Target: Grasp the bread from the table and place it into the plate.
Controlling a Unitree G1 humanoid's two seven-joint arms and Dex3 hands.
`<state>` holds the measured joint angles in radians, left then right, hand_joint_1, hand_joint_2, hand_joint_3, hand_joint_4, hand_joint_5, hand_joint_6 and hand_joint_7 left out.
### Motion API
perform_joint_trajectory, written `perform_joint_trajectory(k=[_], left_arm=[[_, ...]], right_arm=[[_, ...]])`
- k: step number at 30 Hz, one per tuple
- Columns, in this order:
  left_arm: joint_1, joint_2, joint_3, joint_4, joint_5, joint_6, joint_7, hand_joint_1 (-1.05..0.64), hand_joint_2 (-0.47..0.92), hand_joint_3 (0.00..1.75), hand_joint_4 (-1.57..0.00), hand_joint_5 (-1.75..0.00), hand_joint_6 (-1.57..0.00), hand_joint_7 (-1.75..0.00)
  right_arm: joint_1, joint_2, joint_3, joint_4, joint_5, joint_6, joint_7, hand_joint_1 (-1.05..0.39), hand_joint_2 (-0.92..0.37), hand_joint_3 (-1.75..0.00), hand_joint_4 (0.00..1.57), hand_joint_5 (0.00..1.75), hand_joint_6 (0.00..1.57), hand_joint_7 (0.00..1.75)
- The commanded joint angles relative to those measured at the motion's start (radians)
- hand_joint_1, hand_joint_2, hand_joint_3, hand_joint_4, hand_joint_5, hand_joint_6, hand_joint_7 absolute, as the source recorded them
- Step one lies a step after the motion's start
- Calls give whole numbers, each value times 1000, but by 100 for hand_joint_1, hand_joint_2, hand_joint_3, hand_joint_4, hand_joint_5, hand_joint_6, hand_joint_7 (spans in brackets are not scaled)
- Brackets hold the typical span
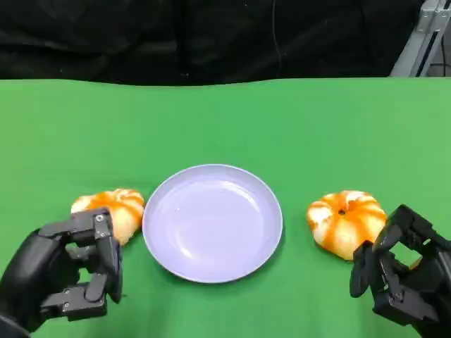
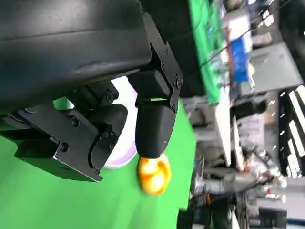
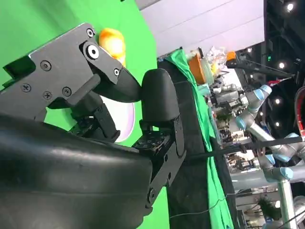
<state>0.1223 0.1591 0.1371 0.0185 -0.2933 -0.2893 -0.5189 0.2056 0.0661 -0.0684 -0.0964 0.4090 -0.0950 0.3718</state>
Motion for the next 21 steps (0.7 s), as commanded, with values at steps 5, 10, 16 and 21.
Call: perform_joint_trajectory(k=[5, 10, 16, 21], left_arm=[[21, 25, 18, -29, 314, -173, 219, -72, 91, 23, -16, -58, -48, -12], [14, 108, 11, -89, 607, -111, 337, -89, 92, 18, -1, -29, -29, -1], [-64, 229, -59, -79, 966, -50, 464, -100, 88, 3, -2, -21, -25, 0], [-127, 284, -119, -54, 1070, 27, 464, -97, 81, 0, -9, -17, -29, -1]], right_arm=[[5, -8, -6, -21, 11, 11, -12, -14, -49, -122, 88, 175, 70, 163], [3, -8, -10, -17, 10, 5, -12, -14, -50, -122, 88, 175, 70, 164], [-2, -8, -12, -7, 10, -1, -11, -14, -49, -122, 88, 175, 70, 164], [-5, -7, -15, 5, 12, -14, -2, -14, -49, -124, 88, 175, 69, 165]])
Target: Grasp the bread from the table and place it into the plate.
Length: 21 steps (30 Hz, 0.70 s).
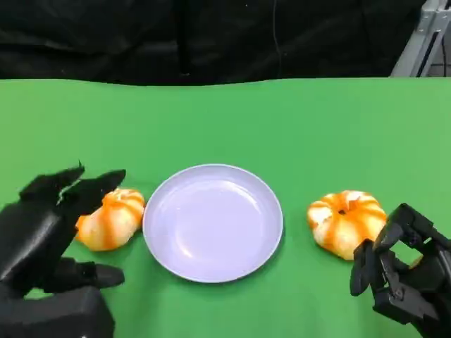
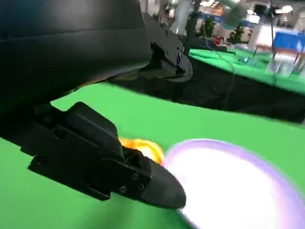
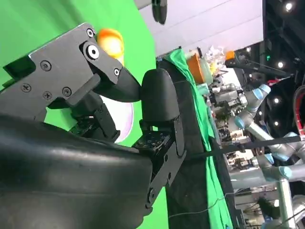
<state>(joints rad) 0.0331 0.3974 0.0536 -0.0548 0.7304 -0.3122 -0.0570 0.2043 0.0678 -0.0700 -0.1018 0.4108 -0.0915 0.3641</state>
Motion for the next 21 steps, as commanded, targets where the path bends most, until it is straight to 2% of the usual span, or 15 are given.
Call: perform_joint_trajectory(k=[1, 4, 8, 16, 21], left_arm=[[-70, 69, -56, 53, 50, 55, -27, -97, 80, 0, -10, -16, -29, -1], [-154, 116, -110, 148, 56, 67, -73, -99, 83, 1, -14, -13, -28, 0], [-232, 141, -166, 250, 36, 74, -105, -99, 85, 1, -19, -9, -29, -1], [-382, 156, -270, 469, 36, 72, -128, -96, 87, 1, -27, -6, -33, -1], [-447, 155, -322, 585, 31, 47, -96, -97, 90, 1, -28, -4, -32, 0]], right_arm=[[-5, -8, -13, 11, 6, -18, 3, -14, -49, -124, 88, 175, 69, 165], [-7, -8, -11, 9, 0, -14, -4, -15, -47, -125, 88, 175, 68, 166], [-6, -6, -8, 6, 0, -7, -11, -15, -47, -125, 88, 175, 69, 166], [-9, -6, -8, 5, 6, -2, -15, -13, -48, -125, 88, 175, 70, 165], [-11, 0, -6, 6, 6, -9, -18, -13, -47, -123, 88, 175, 70, 164]])
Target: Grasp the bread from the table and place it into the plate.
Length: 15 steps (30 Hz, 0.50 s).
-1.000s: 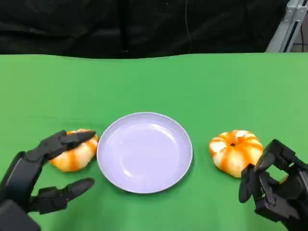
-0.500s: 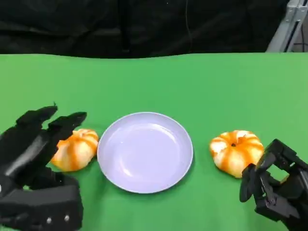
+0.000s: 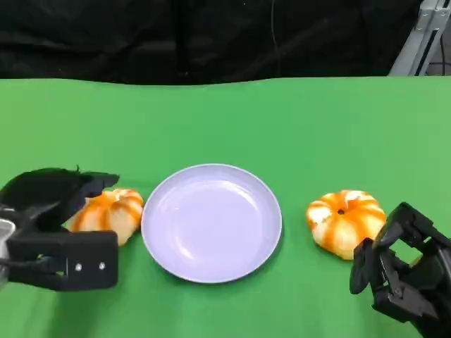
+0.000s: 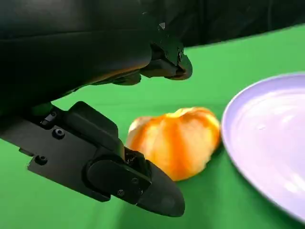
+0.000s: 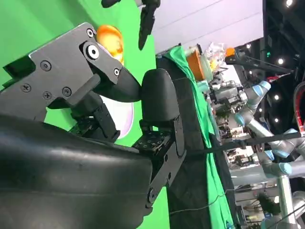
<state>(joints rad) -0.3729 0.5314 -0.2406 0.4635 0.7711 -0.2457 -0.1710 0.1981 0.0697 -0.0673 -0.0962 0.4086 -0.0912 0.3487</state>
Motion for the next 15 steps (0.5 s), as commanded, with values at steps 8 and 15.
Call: perform_joint_trajectory(k=[8, 15], left_arm=[[-131, -14, -110, 243, -12, -16, 21, -94, 92, 2, -30, -2, -34, -1], [-166, -40, -152, 343, -20, -33, 75, -86, 92, 9, -34, -2, -37, -1]], right_arm=[[1, -5, -5, -9, -1, -3, -10, -14, -47, -123, 89, 175, 71, 163], [1, -7, -5, -7, 6, -10, -1, -13, -48, -124, 89, 175, 71, 163]])
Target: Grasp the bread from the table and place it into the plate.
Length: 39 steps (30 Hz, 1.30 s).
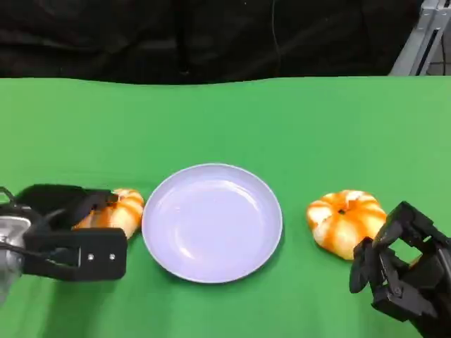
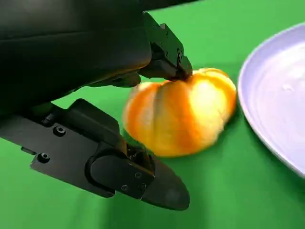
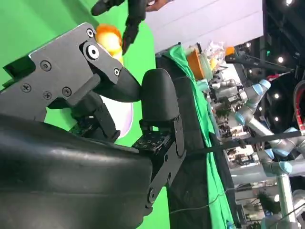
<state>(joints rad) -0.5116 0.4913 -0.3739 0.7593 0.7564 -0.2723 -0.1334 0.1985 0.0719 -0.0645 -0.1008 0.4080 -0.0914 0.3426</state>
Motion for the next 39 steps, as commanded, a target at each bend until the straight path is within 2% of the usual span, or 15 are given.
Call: perform_joint_trajectory(k=[1, 10, 15, 18, 19, 20, 21, 23, 26, 27, 29, 32, 34, 35, 39], left_arm=[[-29, -5, -22, 55, -9, -3, 44, -85, 92, 10, -34, -2, -37, -1], [-49, -55, -52, 143, -8, 32, 152, -77, 92, 12, -40, -3, -44, -2], [-40, -66, -58, 156, -12, 33, 235, -56, 92, 3, -50, -3, -53, -3], [-40, -66, -63, 162, -14, 32, 253, -51, 92, 2, -52, -3, -55, -3], [-26, -79, -43, 160, -27, 32, 319, -51, 92, 2, -52, -3, -55, -2], [-16, -89, -29, 159, -38, 31, 371, -30, 92, 1, -72, -45, -77, -5], [-10, -95, -20, 161, -45, 30, 408, -17, 92, 0, -76, -87, -93, -4], [-9, -99, -20, 167, -50, 28, 436, -10, 92, 0, -78, -109, -101, -3], [-2, -87, -7, 136, -64, 33, 460, -8, 92, 0, -78, -117, -104, -2], [5, -77, 8, 108, -71, 38, 471, -5, 92, 13, -75, -143, -111, -26], [17, -65, 28, 62, -76, 53, 484, -1, 92, 22, -72, -168, -88, -104], [28, -56, 48, 7, -70, 88, 501, 2, 91, 21, -71, -174, -70, -146], [38, -49, 61, -30, -75, 101, 497, 4, 91, 20, -69, -174, -57, -167], [44, -46, 69, -54, -79, 113, 486, 3, 92, 20, -69, -175, -54, -171], [72, -34, 102, -172, -98, 167, 438, 0, 92, 20, -70, -175, -54, -170]], right_arm=[[0, -10, -9, -2, 8, -10, 7, -13, -48, -124, 89, 175, 71, 163], [0, -11, -16, 6, 14, -18, 22, -13, -50, -124, 89, 175, 70, 163], [-1, -9, -18, 8, 15, -20, 23, -14, -49, -123, 89, 175, 70, 164], [-1, -8, -18, 8, 17, -18, 22, -14, -48, -124, 90, 175, 70, 164], [3, -9, -16, -2, 14, -11, 16, -14, -48, -124, 90, 175, 70, 164], [6, -10, -15, -9, 12, -5, 11, -14, -48, -124, 89, 175, 70, 164], [8, -10, -14, -14, 11, -1, 8, -14, -48, -124, 89, 175, 70, 164], [9, -11, -13, -17, 11, 2, 5, -14, -48, -124, 89, 175, 70, 164], [10, -13, -14, -19, 10, 6, 2, -14, -48, -124, 89, 175, 70, 165], [10, -14, -15, -20, 9, 9, 0, -14, -48, -124, 89, 175, 70, 165], [8, -15, -17, -14, 8, 2, 4, -14, -48, -125, 89, 175, 69, 165], [4, -20, -20, -7, 16, 1, 15, -15, -47, -125, 89, 175, 69, 165], [4, -20, -22, -10, 14, 6, 9, -15, -47, -125, 89, 175, 69, 165], [5, -20, -22, -12, 13, 8, 7, -15, -47, -125, 89, 175, 69, 165], [6, -22, -22, -6, 1, -5, 9, -16, -46, -124, 89, 175, 69, 165]])
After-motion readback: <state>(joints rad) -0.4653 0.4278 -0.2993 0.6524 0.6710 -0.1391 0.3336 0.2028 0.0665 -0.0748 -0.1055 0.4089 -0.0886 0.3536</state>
